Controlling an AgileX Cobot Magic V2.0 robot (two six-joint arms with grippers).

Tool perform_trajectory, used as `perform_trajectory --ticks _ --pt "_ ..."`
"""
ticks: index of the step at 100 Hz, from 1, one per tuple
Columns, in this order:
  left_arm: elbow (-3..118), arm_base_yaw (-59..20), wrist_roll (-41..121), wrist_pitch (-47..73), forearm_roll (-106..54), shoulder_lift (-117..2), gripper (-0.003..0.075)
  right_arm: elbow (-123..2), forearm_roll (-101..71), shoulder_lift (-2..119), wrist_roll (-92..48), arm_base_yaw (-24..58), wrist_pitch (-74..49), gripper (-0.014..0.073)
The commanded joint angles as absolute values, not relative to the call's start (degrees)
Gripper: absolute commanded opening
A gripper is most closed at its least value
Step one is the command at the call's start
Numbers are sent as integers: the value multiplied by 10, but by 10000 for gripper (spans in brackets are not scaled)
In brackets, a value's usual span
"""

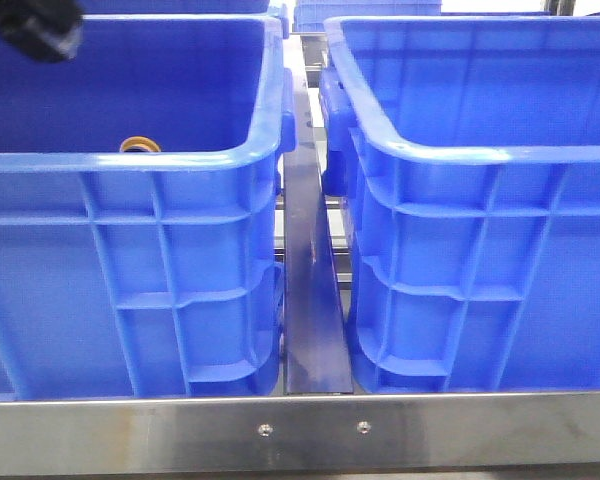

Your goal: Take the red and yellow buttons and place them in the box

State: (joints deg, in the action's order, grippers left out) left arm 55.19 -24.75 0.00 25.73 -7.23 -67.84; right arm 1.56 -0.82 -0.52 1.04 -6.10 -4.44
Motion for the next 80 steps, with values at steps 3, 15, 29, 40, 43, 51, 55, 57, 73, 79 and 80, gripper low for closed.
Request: perform_trajectory --ticks 3,15,29,40,43,51,55,57,73,79,80 --pt "567 -299 8 212 -81 -648 81 19 0 -17 12 -64 0 -94" --pt "567 -365 46 217 -81 -646 81 19 0 -17 12 -64 0 -94" --pt "567 -436 76 217 -81 -646 81 19 0 -17 12 -64 0 -94" --pt "567 -470 76 217 -84 -646 81 19 0 -17 12 -64 0 -94" --pt "567 -479 76 217 -86 -646 81 19 0 -17 12 -64 0 -94" --pt "567 -496 76 217 -87 -646 81 19 0 -17 12 -64 0 -94" --pt "567 -502 76 217 -90 -646 81 19 0 -17 12 -64 0 -94" --pt "567 -505 76 218 -92 -646 81 19 0 -17 12 -64 0 -94" --pt "567 -519 76 221 -93 -646 81 19 0 -17 12 -64 0 -94" --pt "567 -519 76 222 -93 -646 81 19 0 -17 12 -64 0 -94" --pt "567 -519 76 223 -93 -646 81 19 0 -17 12 -64 0 -94"
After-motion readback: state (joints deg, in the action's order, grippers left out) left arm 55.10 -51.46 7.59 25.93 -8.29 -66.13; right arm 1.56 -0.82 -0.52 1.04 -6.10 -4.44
